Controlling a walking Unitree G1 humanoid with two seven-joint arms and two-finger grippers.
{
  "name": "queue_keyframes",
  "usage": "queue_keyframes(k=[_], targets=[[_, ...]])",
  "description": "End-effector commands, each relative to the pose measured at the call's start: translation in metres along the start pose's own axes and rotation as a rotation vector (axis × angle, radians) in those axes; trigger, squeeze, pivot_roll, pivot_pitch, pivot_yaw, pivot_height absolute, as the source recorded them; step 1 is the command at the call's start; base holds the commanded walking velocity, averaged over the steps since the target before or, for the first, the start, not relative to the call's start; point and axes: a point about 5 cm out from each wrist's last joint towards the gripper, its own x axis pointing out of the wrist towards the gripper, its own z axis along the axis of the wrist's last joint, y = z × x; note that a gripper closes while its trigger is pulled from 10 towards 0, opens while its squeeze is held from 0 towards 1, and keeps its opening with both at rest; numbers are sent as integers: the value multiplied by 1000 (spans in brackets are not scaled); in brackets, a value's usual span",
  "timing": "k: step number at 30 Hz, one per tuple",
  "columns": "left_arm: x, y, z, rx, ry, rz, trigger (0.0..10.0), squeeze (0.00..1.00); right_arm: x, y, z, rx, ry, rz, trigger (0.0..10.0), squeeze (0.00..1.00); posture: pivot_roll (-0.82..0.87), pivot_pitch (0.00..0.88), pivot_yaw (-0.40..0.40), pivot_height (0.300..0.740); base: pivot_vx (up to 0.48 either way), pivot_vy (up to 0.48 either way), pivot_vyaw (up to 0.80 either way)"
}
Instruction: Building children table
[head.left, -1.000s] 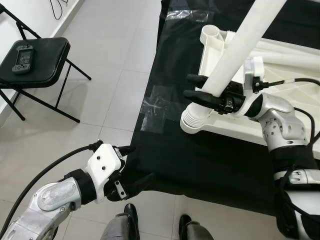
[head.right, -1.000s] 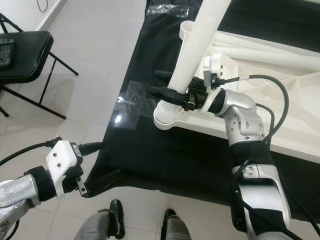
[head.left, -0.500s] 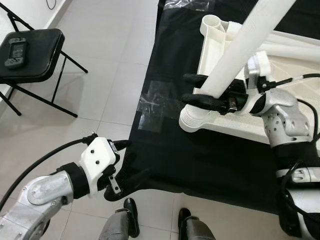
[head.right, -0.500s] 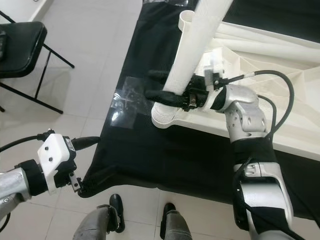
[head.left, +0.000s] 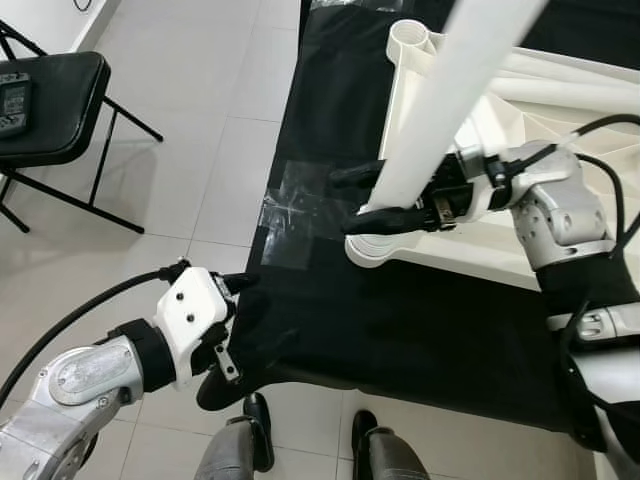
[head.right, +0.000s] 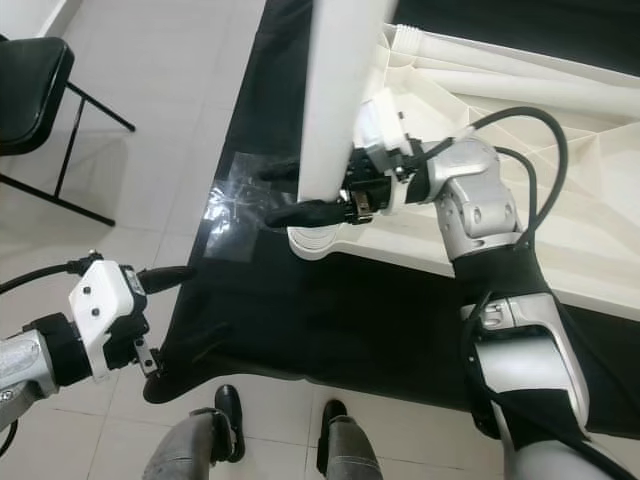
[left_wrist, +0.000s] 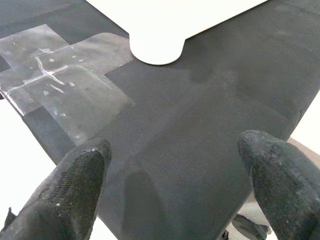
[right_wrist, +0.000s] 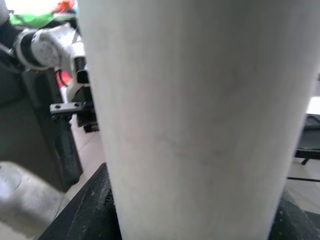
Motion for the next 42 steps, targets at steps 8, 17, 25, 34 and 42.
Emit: queue_keyframes(k=[8,17,25,34,42], targets=[[-1,-6,-1,-9,15,-24,10000,0,10,7,-31,144,102,84,10000,0,108,466,-45,740,0,0,0],[0,-6,-1,-8,13,-23,10000,0,7,-5,-27,171,-41,-15,10000,0,101,460,-46,740,0,0,0],[2,-7,-2,-10,11,-27,10000,0,-2,1,-31,160,-88,-226,10000,0,83,454,-48,740,0,0,0],[6,-6,-3,-7,1,-36,10000,0,4,38,-47,179,-52,-368,10000,0,60,443,-46,740,0,0,0],[10,-3,-2,1,-7,-42,10000,0,29,58,-54,191,-22,-405,10000,0,59,421,-35,740,0,0,0]])
